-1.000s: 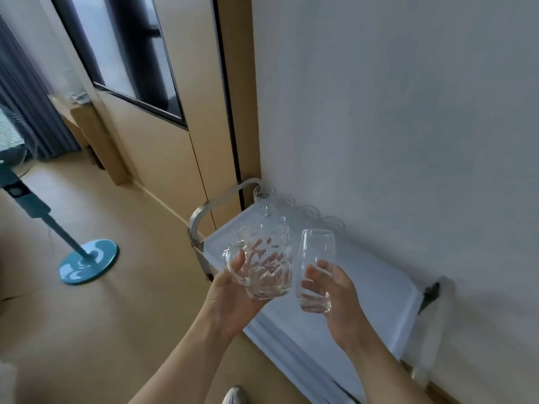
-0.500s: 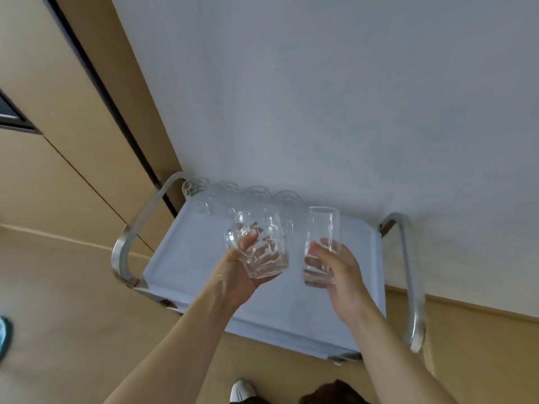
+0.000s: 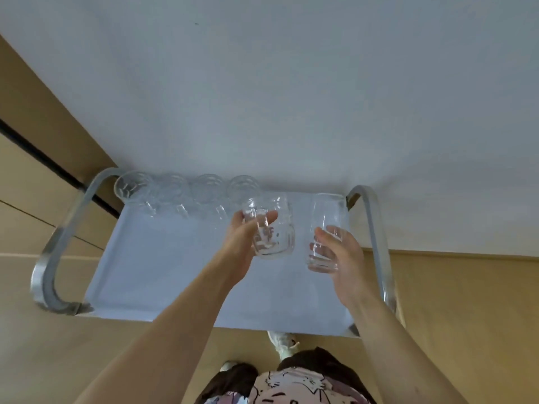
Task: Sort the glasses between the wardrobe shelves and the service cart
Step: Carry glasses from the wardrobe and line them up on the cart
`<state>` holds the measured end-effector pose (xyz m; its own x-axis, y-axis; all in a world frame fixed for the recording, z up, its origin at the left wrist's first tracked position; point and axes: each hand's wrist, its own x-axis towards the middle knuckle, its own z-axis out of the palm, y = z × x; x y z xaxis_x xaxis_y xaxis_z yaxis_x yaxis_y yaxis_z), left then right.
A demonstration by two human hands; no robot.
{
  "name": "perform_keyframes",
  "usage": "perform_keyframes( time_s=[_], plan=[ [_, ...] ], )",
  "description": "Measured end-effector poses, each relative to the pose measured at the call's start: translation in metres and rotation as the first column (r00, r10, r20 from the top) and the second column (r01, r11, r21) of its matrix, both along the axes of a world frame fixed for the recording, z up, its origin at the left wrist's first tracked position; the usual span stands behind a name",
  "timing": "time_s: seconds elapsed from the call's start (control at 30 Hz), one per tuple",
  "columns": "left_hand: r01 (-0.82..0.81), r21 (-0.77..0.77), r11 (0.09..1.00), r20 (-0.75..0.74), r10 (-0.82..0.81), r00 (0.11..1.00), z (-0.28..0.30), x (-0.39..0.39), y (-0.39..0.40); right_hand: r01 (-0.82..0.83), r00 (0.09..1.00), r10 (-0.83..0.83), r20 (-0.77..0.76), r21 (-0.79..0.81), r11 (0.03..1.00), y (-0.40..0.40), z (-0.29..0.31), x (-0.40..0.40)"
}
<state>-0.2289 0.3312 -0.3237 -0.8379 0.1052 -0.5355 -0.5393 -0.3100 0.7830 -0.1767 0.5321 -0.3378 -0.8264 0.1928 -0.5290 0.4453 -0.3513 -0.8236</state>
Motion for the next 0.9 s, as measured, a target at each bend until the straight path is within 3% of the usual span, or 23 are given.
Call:
perform_keyframes(
  time_s=[0.1, 0.2, 0.3, 0.37, 0.5, 0.63, 0.83, 0.9],
  plan=[
    [0.088, -0.31, 0.947, -0.084, -0.119, 0.989, -0.004, -0.015, 0.019, 0.019, 1.0, -0.019, 0.002, 0.016, 1.0, 0.021, -0.007, -0.016],
    [0.155, -0.612, 0.776, -0.165, -0.317, 0.934, -0.019, -0.031, 0.038, 0.044, 0.999, -0.044, -0.001, 0.031, 0.999, 0.039, -0.013, -0.031],
    [0.175, -0.799, 0.576, -0.194, -0.522, 0.831, -0.034, -0.049, 0.051, 0.05, 0.999, -0.05, 0.011, 0.042, 0.998, 0.049, -0.017, -0.044],
    [0.165, -0.851, 0.498, -0.191, -0.588, 0.786, -0.044, -0.059, 0.056, 0.047, 0.999, -0.048, 0.018, 0.051, 0.998, 0.053, -0.02, -0.051],
    [0.118, -0.892, 0.436, -0.181, -0.586, 0.79, -0.061, -0.079, 0.06, 0.026, 0.999, -0.028, 0.023, 0.076, 0.997, 0.056, -0.025, -0.06],
    [0.096, -0.969, 0.228, -0.084, -0.668, 0.74, -0.067, -0.103, 0.064, 0.013, 0.999, -0.017, 0.047, 0.079, 0.997, 0.057, -0.031, -0.065],
    [0.163, -0.968, 0.189, -0.019, -0.705, 0.709, -0.07, -0.133, 0.068, -0.049, 0.997, 0.04, 0.071, 0.13, 0.99, 0.056, -0.036, -0.069],
    [0.154, -0.978, 0.138, 0.007, -0.722, 0.692, -0.074, -0.139, 0.068, -0.058, 0.996, 0.049, 0.072, 0.136, 0.989, 0.056, -0.037, -0.07]
  ],
)
